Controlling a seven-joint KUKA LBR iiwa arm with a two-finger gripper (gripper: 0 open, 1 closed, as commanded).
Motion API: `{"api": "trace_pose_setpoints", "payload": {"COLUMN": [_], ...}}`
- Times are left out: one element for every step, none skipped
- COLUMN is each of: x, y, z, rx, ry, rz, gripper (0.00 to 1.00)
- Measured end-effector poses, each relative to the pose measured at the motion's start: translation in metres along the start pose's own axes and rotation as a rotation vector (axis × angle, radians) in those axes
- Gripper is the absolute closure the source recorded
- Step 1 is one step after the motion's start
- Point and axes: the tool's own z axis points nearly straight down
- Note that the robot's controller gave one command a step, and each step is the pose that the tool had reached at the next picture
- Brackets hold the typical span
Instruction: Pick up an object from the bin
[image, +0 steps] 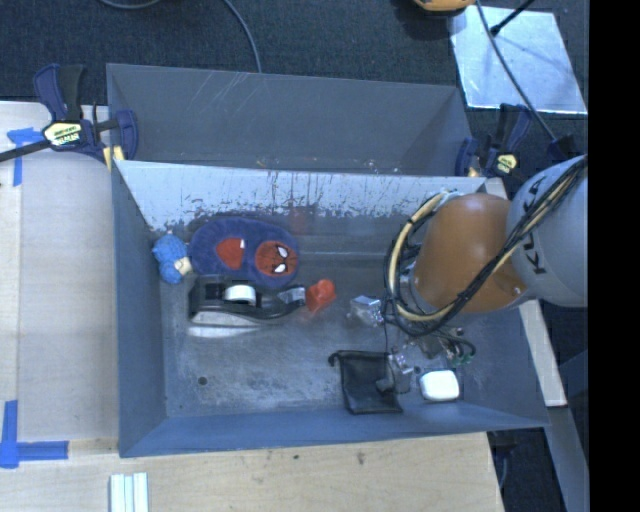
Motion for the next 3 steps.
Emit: {"api": "trace_pose_setpoints", "payload": {"x": [-0.001,0.015,0.033], "y": [-0.001,-0.049,-0.053], "z": [-0.003,-0.120,-0.205], "rx": [0.002,0.008,0.008], "ry": [-0.005,-0.011,-0.011], "rz": [0.000,-0.039,-0.049], "gripper": [1.00,1.00,1.00]}}
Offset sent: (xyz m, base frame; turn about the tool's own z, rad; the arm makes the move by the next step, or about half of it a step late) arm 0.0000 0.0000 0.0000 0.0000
